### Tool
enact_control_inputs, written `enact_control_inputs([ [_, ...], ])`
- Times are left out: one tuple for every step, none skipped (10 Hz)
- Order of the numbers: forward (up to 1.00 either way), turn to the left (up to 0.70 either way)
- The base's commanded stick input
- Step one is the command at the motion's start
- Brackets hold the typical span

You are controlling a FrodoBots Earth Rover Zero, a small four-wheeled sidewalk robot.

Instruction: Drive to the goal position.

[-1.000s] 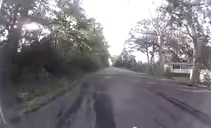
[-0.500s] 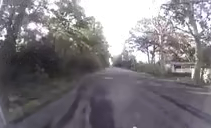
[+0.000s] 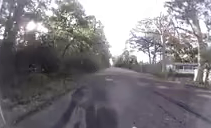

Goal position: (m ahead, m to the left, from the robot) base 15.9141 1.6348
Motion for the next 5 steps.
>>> enact_control_inputs([
  [0.70, 0.00],
  [0.70, 0.00],
  [0.70, 0.00],
  [0.70, 0.00],
  [0.70, 0.00],
])
